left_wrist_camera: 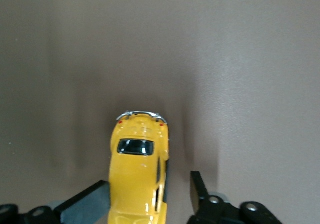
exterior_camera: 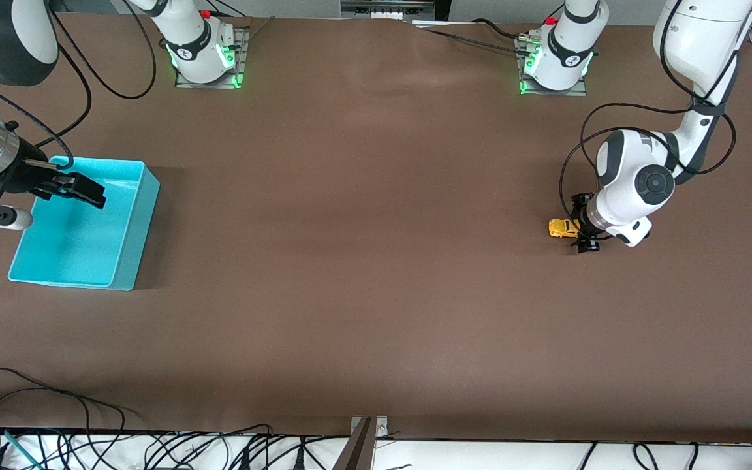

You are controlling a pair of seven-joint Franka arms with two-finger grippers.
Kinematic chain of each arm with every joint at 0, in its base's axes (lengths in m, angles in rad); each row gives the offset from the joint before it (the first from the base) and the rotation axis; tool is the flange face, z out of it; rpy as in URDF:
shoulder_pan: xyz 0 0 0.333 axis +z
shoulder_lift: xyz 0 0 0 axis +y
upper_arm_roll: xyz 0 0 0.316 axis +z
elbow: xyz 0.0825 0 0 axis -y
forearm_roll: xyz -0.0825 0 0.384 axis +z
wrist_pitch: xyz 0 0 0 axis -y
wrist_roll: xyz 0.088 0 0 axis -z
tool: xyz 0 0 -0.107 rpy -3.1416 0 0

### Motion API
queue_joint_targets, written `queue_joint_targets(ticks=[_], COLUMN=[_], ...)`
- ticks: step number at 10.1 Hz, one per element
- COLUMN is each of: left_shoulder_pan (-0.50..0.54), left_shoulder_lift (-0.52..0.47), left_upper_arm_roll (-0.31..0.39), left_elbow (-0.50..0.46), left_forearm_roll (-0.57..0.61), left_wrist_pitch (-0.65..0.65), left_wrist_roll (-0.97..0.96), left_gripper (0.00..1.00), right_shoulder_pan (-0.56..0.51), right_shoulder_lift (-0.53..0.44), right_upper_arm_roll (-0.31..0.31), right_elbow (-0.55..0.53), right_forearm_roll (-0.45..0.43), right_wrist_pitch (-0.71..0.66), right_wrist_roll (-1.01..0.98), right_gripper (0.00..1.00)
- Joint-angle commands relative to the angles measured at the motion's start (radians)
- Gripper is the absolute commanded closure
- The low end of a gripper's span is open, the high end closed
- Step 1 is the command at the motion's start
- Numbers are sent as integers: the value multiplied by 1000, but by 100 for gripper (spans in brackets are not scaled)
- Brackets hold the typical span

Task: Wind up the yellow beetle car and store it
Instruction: 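Close the left gripper on the yellow car's body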

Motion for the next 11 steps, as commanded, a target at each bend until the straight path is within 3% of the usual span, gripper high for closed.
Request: queue_joint_targets(ticks=[1,3,9,10,11], left_shoulder_pan=[-1,0,0,-3,-9], left_shoulder_lift=[-5,-8,-8,-10,-8], left_upper_arm_roll=[1,5,6,6,6], left_elbow=[-16,-11,0,0,0], left_forearm_roll=[35,33,33,33,35], left_wrist_pitch=[24,15,14,14,14], left_wrist_roll=[-43,-75,-169,-169,-169], left_gripper=[55,100,100,89,68], right_shoulder_pan=[8,9,9,9,9], right_shoulder_lift=[-4,-4,-2,-2,-2], right_upper_arm_roll=[-2,-2,-2,-2,-2], right_elbow=[-7,-7,-7,-7,-7], right_forearm_roll=[9,9,9,9,9], right_wrist_pitch=[10,10,10,10,10], right_wrist_roll=[-1,0,0,0,0], right_gripper=[0,0,0,0,0])
